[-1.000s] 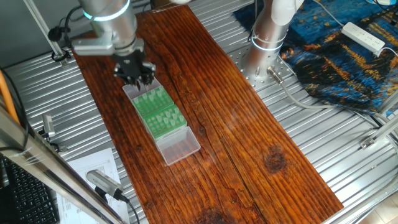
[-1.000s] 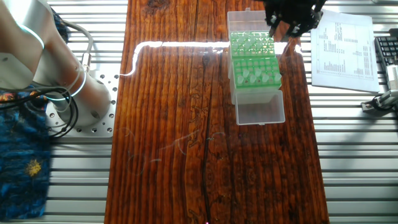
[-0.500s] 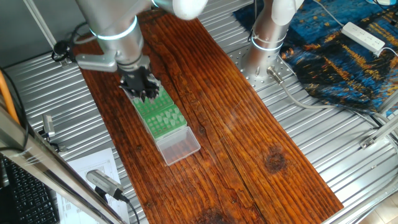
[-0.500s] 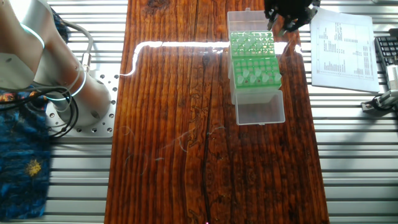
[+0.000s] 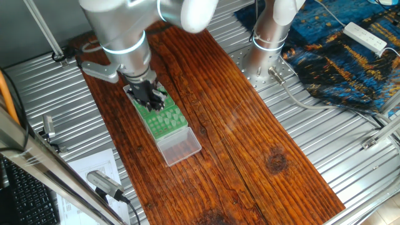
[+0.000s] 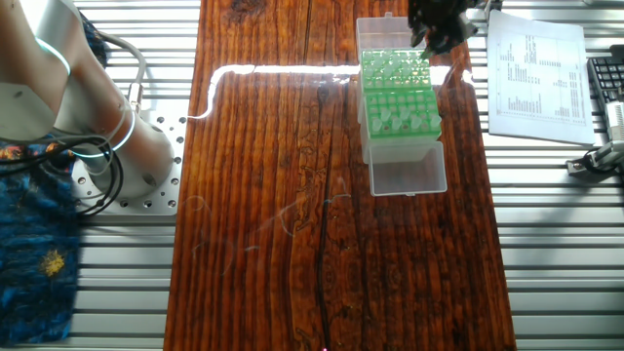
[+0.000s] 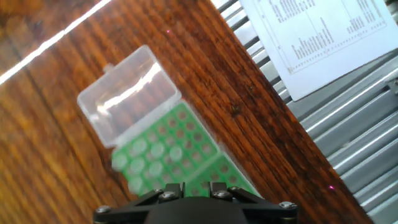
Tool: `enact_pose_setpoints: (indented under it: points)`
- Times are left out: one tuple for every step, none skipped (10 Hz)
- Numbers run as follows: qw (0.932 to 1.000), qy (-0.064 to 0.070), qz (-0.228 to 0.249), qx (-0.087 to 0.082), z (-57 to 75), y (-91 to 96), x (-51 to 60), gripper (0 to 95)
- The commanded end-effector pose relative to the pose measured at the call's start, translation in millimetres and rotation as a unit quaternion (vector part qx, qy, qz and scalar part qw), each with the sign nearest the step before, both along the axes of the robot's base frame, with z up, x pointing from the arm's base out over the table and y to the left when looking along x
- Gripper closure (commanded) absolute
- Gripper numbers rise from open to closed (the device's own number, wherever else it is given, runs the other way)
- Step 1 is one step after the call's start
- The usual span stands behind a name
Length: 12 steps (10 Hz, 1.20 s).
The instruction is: Transfer all large pipette tips from one holder to another
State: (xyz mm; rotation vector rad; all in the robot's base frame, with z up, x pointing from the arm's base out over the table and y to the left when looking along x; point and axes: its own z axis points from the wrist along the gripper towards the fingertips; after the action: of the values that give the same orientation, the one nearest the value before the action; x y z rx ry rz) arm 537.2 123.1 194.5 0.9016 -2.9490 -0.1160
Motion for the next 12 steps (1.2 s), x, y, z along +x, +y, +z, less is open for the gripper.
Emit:
enact_pose_setpoints:
  points:
    - [0.9988, 0.003, -0.050, -0.003, -20.6, 4.7, 1.9, 76.0]
    - [0.9983, 0.002, -0.059, -0.002, -28.9, 2.8, 3.9, 76.0]
    - [0.9982, 0.001, -0.059, -0.003, -31.5, 2.2, 4.5, 76.0]
    - [0.9982, 0.001, -0.059, -0.003, -31.8, 2.2, 4.5, 76.0]
    - [0.9979, 0.001, -0.064, -0.007, -33.7, 1.7, 4.3, 76.0]
    - [0.9977, 0.002, -0.067, -0.007, -35.8, 1.3, 4.4, 76.0]
    - [0.9975, 0.001, -0.070, -0.006, -38.1, 0.7, 3.3, 76.0]
    - [0.9973, 0.002, -0.073, -0.006, -39.6, 0.3, 0.9, 76.0]
    - [0.9972, 0.002, -0.074, -0.007, -40.3, 0.1, -0.9, 76.0]
    - [0.9971, 0.002, -0.076, -0.007, -41.4, -0.1, -3.5, 76.0]
    - [0.9971, 0.002, -0.076, -0.007, -41.5, -0.1, -3.8, 76.0]
    - [0.9971, 0.002, -0.076, -0.008, -41.5, -0.1, -3.8, 76.0]
